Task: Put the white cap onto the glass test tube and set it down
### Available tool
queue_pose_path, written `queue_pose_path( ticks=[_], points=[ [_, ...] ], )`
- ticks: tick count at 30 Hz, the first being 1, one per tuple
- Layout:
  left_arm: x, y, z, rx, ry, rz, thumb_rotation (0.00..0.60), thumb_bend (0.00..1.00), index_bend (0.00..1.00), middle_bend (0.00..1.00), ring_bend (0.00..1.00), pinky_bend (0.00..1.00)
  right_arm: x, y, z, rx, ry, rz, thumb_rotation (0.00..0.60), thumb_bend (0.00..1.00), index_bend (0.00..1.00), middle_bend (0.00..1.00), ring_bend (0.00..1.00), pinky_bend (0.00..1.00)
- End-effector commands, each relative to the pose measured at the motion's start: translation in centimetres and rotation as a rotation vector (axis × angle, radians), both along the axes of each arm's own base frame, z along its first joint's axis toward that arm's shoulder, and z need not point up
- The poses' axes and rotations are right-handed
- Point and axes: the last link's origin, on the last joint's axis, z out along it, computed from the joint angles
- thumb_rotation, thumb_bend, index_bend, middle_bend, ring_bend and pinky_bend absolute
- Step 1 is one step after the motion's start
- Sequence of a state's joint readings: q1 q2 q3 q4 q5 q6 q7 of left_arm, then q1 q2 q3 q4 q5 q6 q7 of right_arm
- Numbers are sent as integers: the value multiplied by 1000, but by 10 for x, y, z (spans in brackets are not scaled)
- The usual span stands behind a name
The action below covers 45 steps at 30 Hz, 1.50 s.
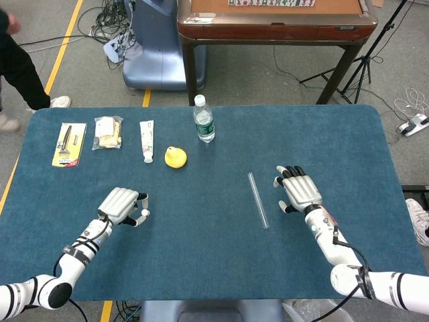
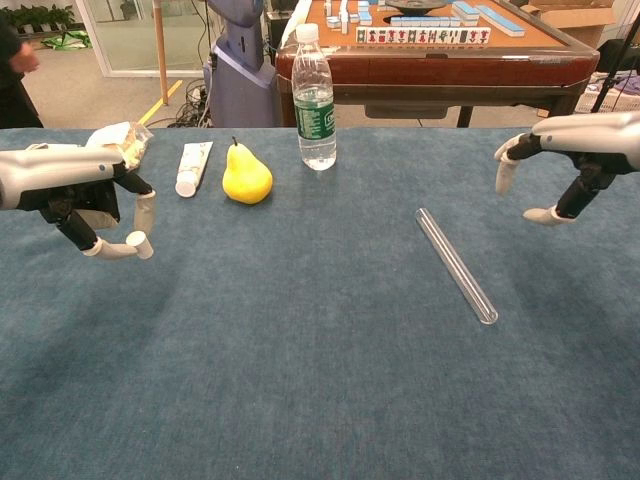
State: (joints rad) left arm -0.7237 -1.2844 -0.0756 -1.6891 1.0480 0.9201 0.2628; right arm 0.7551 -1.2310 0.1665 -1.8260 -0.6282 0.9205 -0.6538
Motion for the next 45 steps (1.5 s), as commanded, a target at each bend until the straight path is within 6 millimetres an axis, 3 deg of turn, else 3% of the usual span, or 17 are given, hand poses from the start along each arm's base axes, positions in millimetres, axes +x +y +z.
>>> queue_pose_path(
  ticks=[1,4,12,31,45],
  points=[
    [0,-1,1,2,-1,1,600,272,560,1000,1000,1000,1,-3,-9,20,21,1,514,622,327,43,0,0],
    [-1,-1,1,2,-3,3,600,276,560,1000,1000,1000,1,-7,-17,40,31,-10,455,689,327,43,0,0],
    [-2,-4,-1,-7,-7,2,600,278,561,1000,1000,1000,1,-19,-38,70,57,-25,418,754,326,41,0,0],
    [-1,-10,-2,-22,-15,-19,600,281,570,1000,1000,1000,2,-34,-78,104,105,-44,415,700,327,38,0,0],
    [-2,-12,-1,-28,-15,-22,600,281,570,1000,1000,1000,28,-27,-99,130,95,51,412,632,327,38,0,0]
  ],
)
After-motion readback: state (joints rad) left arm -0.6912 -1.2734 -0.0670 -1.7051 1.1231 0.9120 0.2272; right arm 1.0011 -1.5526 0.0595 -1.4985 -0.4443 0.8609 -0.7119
